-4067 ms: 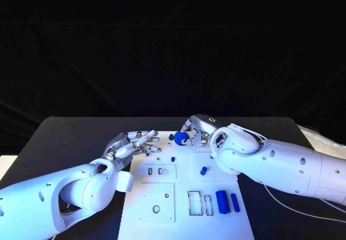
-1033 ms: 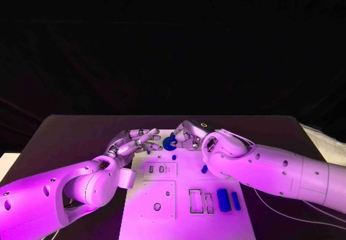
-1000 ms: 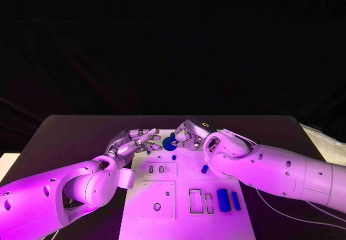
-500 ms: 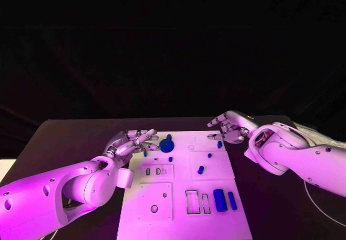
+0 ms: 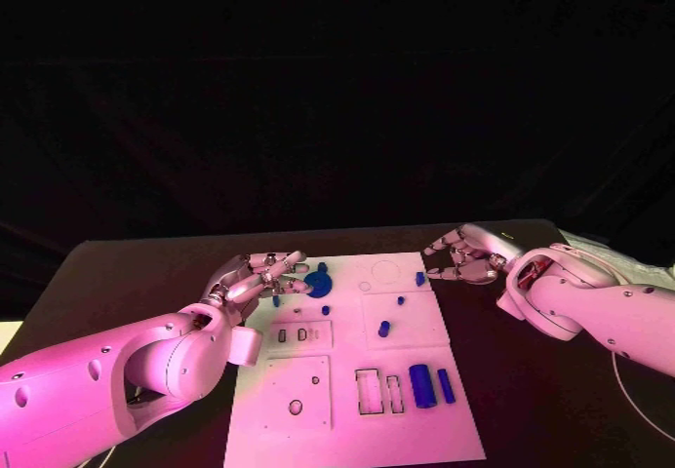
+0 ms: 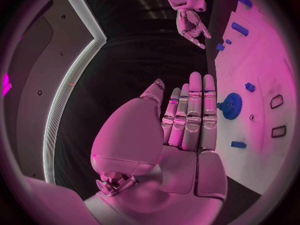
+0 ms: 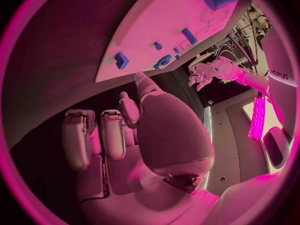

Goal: Assemble the parts on the task board

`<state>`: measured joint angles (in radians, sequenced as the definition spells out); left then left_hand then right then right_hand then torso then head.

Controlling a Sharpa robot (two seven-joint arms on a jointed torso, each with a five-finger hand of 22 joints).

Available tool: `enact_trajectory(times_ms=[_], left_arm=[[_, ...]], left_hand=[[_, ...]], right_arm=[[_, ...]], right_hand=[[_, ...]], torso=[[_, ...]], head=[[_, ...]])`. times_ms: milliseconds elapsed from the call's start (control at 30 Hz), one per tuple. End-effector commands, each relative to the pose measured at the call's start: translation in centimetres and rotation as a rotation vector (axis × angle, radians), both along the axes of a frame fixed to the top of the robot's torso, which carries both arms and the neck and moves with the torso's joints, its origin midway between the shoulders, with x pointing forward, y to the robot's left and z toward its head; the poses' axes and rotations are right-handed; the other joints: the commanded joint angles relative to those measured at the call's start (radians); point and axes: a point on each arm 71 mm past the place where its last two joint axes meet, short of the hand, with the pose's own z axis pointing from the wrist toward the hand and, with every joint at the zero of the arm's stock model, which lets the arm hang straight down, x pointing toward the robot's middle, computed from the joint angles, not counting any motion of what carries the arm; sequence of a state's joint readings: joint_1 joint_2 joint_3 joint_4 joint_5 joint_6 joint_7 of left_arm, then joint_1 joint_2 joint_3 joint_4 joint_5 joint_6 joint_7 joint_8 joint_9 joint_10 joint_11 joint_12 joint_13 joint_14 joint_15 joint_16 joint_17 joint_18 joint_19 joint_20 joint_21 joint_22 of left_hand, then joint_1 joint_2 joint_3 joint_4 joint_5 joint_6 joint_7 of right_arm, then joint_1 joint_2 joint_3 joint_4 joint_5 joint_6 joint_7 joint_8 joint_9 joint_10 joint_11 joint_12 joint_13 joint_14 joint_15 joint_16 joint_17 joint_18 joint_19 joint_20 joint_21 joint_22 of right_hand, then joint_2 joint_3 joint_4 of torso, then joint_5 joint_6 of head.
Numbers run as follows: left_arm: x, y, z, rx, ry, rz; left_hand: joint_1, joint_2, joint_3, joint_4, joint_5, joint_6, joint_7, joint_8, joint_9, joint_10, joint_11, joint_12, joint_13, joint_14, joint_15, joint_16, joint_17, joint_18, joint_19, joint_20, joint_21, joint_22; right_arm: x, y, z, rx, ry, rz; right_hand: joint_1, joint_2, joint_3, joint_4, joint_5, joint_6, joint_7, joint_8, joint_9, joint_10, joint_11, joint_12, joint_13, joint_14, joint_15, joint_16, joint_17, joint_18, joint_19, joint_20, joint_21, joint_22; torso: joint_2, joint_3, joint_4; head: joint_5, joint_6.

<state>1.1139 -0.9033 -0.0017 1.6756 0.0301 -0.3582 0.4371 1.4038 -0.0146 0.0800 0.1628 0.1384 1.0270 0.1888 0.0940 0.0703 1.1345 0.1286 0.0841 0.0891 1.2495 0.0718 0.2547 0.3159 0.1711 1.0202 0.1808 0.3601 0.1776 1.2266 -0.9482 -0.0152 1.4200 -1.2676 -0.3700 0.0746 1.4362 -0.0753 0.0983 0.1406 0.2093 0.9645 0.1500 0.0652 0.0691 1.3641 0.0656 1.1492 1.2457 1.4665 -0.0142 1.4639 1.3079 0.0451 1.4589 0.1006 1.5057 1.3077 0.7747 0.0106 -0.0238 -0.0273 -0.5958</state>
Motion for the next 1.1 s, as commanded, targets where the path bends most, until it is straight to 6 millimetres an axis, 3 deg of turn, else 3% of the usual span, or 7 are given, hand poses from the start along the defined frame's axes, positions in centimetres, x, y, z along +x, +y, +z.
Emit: enact_trajectory(times_ms=[33,200,600,1100], left_arm=[[0.0,-0.2,0.0,-0.018,-0.012,-0.02],[0.0,-0.2,-0.1,-0.017,-0.011,-0.019],[0.1,-0.2,-0.2,-0.016,-0.009,-0.017],[0.1,-0.1,-0.2,-0.014,-0.007,-0.015]], left_hand=[[0.005,0.005,-0.001,-0.005,-0.001,0.002,0.005,-0.007,-0.001,0.005,0.004,-0.004,0.001,-0.009,0.001,-0.004,0.001,0.01,0.001,0.002,0.004,0.002],[0.006,0.006,-0.001,-0.006,-0.001,0.003,0.004,-0.007,-0.001,0.006,0.004,-0.005,0.001,-0.01,0.0,-0.004,0.002,0.01,0.001,0.002,0.004,0.002],[0.006,0.006,-0.001,-0.006,-0.001,0.003,0.004,-0.007,-0.001,0.006,0.004,-0.005,0.001,-0.01,0.0,-0.004,0.002,0.01,0.001,0.002,0.004,0.002],[0.006,0.006,-0.001,-0.006,-0.001,0.003,0.004,-0.007,-0.001,0.006,0.004,-0.005,0.001,-0.01,0.0,-0.004,0.002,0.01,0.001,0.002,0.004,0.002]], right_arm=[[0.3,0.3,-0.5,-0.007,0.02,0.035],[0.9,0.3,-1.1,-0.021,0.036,0.024],[1.2,0.8,-2.4,-0.043,0.072,0.035],[1.6,1.3,-3.0,-0.064,0.081,0.033]], right_hand=[[0.01,-0.004,0.001,-0.006,0.007,0.001,0.003,-0.001,-0.002,-0.008,-0.003,-0.008,-0.001,0.068,0.003,0.005,0.098,-0.006,-0.003,-0.001,-0.003,0.097],[0.012,-0.005,0.001,-0.009,0.006,-0.002,0.004,-0.002,-0.002,-0.009,-0.003,-0.011,-0.003,0.068,0.004,0.004,0.096,-0.005,-0.005,-0.001,-0.004,0.095],[0.019,0.001,0.007,-0.016,0.008,0.004,0.004,0.002,0.0,-0.006,-0.003,-0.006,0.001,0.068,0.004,0.004,0.098,-0.006,-0.005,-0.001,-0.005,0.095],[0.032,0.024,0.045,-0.037,-0.012,0.058,-0.006,0.016,0.005,0.004,-0.012,0.007,0.012,0.07,-0.003,0.007,0.105,-0.007,0.0,-0.005,-0.002,0.103]], torso=[[0.002,0.0052,0.0022],[0.003,0.0061,0.0032],[0.002,0.0041,0.001],[0.002,0.0046,0.0014]], head=[[0.0,-0.002],[0.002,-0.004],[0.006,-0.012],[0.008,-0.016]])
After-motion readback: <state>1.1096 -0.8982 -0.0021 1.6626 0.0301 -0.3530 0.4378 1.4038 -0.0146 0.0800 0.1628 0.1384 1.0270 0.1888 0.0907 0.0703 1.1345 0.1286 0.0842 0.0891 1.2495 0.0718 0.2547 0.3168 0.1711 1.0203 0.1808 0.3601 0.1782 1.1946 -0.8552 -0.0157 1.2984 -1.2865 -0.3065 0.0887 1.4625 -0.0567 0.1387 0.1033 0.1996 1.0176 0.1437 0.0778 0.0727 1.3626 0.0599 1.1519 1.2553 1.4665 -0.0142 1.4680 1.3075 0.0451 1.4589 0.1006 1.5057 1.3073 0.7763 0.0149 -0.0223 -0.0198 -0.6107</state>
